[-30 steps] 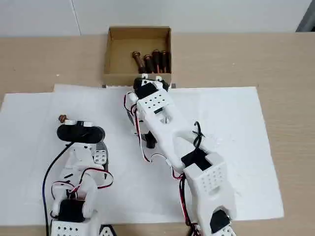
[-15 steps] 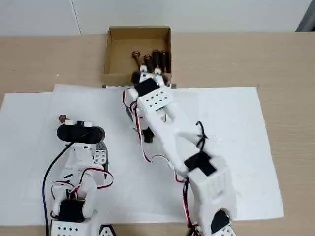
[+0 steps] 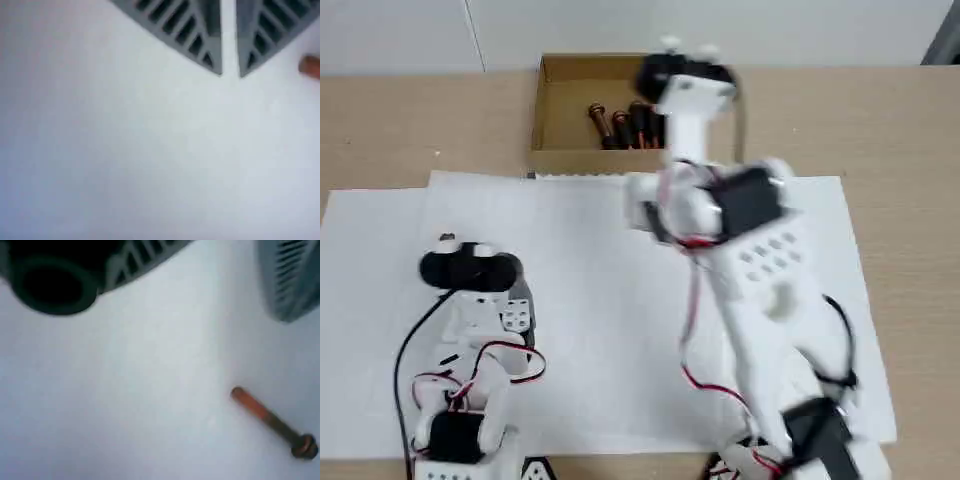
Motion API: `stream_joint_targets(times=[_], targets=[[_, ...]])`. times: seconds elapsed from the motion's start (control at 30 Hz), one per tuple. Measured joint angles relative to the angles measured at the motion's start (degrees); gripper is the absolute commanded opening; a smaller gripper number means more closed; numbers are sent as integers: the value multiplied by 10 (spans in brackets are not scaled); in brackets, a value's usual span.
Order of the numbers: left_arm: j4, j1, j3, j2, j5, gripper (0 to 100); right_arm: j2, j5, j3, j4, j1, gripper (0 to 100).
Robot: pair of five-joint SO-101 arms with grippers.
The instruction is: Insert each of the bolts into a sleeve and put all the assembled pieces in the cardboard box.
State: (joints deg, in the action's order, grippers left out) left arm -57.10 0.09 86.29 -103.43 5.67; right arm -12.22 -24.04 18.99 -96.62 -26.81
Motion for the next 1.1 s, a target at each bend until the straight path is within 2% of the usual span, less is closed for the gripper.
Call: stream_joint_targets(times=[0.23,0.37,0.57,0.73,0.9,1.1], targets=[[-124,0,-121,0,-1,6,-167,46,-182,-1,88,3],[-156,0,-175,18,3,6,-265,57,-296,6,128,3],[-164,-56,-284,171,53,6,-406,102,-492,70,193,3],[-194,-99,-395,346,106,6,-521,132,-617,114,217,3],[-228,-138,-477,488,168,6,-602,134,-680,120,216,3],[-229,-164,-521,619,234,9,-662,134,-721,120,218,3]])
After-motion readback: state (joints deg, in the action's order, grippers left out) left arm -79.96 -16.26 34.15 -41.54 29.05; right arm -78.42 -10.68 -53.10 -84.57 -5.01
